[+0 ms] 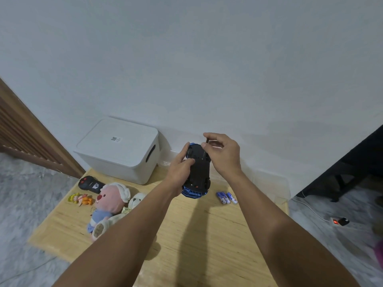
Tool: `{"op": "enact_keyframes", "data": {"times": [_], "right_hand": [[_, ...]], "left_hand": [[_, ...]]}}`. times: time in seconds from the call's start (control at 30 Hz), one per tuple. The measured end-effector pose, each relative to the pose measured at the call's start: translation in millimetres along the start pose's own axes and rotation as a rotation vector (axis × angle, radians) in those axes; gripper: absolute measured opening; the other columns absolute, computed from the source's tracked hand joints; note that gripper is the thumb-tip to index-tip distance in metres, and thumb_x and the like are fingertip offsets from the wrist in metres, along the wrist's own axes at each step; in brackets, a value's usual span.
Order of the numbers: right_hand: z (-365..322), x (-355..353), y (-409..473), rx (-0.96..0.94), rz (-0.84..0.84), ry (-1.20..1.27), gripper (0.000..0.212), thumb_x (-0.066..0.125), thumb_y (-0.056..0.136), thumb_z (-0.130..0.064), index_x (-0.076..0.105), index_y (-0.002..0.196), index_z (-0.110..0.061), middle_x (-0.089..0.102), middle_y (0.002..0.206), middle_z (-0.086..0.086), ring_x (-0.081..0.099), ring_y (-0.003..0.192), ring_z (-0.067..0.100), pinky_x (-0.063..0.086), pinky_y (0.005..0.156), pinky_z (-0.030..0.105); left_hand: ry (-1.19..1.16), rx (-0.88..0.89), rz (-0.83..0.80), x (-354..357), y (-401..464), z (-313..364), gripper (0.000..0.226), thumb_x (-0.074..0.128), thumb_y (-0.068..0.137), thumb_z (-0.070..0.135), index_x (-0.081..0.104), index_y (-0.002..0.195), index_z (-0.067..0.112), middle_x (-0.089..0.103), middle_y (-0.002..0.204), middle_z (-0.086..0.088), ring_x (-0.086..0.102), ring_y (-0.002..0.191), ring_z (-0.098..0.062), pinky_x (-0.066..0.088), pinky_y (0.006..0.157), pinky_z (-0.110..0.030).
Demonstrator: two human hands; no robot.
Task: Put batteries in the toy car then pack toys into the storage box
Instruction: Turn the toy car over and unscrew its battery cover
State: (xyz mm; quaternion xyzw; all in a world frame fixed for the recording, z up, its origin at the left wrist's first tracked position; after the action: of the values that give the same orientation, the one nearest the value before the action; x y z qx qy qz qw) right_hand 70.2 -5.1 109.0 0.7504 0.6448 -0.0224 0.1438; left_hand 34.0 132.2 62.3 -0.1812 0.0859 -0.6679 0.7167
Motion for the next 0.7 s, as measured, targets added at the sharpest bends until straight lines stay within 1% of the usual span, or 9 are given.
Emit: {"op": "enact_keyframes", "data": {"times": [0.1,0.2,0.27,0.33,0.4,0.47,0.57,0.63,0.7], "right_hand": [[0.9,-1.9,0.9,0.01,0.014,0.007,0.021,0.07,0.082,-0.005,0.075,0.097,-0.019,0.07,0.086,-0.009,0.063,0.074,-0.004,0.051,0.072,0.01],[5.0,-1.7,1.7,0.037,-0.002,0.006,0.027,0.058,0.088,0.001,0.073,0.103,-0.016,0.069,0.087,-0.009,0.069,0.084,0.008,0.056,0.079,0.022],[7.0,-1.3,0.8,0.051,-0.008,0.028,0.031,0.052,0.091,0.003,0.07,0.111,-0.012,0.07,0.092,-0.005,0.07,0.088,0.012,0.056,0.081,0.023],[6.3,-2.4,0.4,0.035,0.014,0.027,0.029,0.06,0.089,-0.001,0.07,0.113,-0.013,0.069,0.097,-0.004,0.068,0.086,0.006,0.054,0.081,0.019],[3.9,-4.3,0.4,0.001,0.039,0.017,0.027,0.069,0.084,-0.006,0.073,0.108,-0.017,0.069,0.097,-0.004,0.064,0.079,-0.003,0.051,0.077,0.011],[3.3,-5.0,1.8,-0.008,0.047,0.009,0.024,0.07,0.083,-0.005,0.074,0.103,-0.018,0.07,0.094,-0.002,0.062,0.076,-0.005,0.049,0.074,0.008],[4.8,-3.3,3.9,0.019,0.022,0.01,0.026,0.061,0.087,-0.001,0.072,0.104,-0.018,0.069,0.088,-0.007,0.067,0.083,0.008,0.053,0.077,0.018],[5.0,-2.0,3.5,0.03,0.013,0.015,0.029,0.056,0.089,0.001,0.069,0.109,-0.015,0.068,0.088,-0.008,0.068,0.088,0.013,0.054,0.08,0.022],[4.5,-1.0,2.1,0.028,0.011,0.016,0.032,0.052,0.09,0.002,0.067,0.114,-0.013,0.068,0.092,-0.006,0.069,0.089,0.013,0.055,0.081,0.02]], "left_hand": [[0.003,0.006,0.0,0.7,1.9,-1.0,0.058,0.046,0.095,0.007,0.042,0.142,0.041,0.063,0.108,0.007,0.064,0.093,-0.019,0.057,0.076,-0.034],[-0.003,-0.004,0.0,0.7,1.8,-2.5,0.058,0.046,0.095,0.008,0.042,0.142,0.042,0.064,0.111,0.004,0.064,0.097,-0.026,0.057,0.084,-0.042],[-0.01,-0.004,-0.005,1.3,1.6,-2.3,0.058,0.046,0.095,0.008,0.041,0.143,0.042,0.064,0.111,0.003,0.064,0.096,-0.026,0.059,0.079,-0.041],[-0.02,-0.003,-0.009,2.1,1.0,-0.8,0.058,0.045,0.096,0.008,0.041,0.142,0.042,0.063,0.109,0.004,0.065,0.091,-0.023,0.058,0.067,-0.033],[-0.02,-0.001,-0.009,2.5,1.7,-0.5,0.058,0.045,0.096,0.008,0.041,0.142,0.043,0.063,0.108,0.006,0.065,0.089,-0.02,0.057,0.063,-0.029],[-0.018,0.001,-0.006,2.9,2.6,-1.2,0.058,0.046,0.095,0.008,0.042,0.142,0.042,0.064,0.108,0.006,0.065,0.09,-0.021,0.058,0.068,-0.032],[-0.023,0.001,-0.011,3.9,3.7,-2.0,0.059,0.045,0.095,0.007,0.042,0.142,0.042,0.065,0.107,0.003,0.064,0.092,-0.025,0.058,0.079,-0.04],[-0.02,0.002,-0.016,4.7,3.6,-1.5,0.058,0.045,0.095,0.007,0.041,0.141,0.042,0.064,0.107,0.002,0.064,0.093,-0.027,0.058,0.081,-0.042],[-0.016,0.004,-0.017,4.8,4.0,-1.3,0.058,0.046,0.095,0.009,0.041,0.142,0.043,0.064,0.109,0.001,0.065,0.095,-0.028,0.059,0.08,-0.042]]}}
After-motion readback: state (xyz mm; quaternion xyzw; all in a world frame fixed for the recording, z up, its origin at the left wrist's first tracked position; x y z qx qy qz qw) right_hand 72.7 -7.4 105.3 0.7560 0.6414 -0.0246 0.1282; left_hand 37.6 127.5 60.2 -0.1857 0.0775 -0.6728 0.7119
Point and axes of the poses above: each hand's wrist, its own y-axis towards the middle knuckle, its own x-axis out of the palm, z = x × y, the point moved 6 cm from there along y, towards the middle knuckle
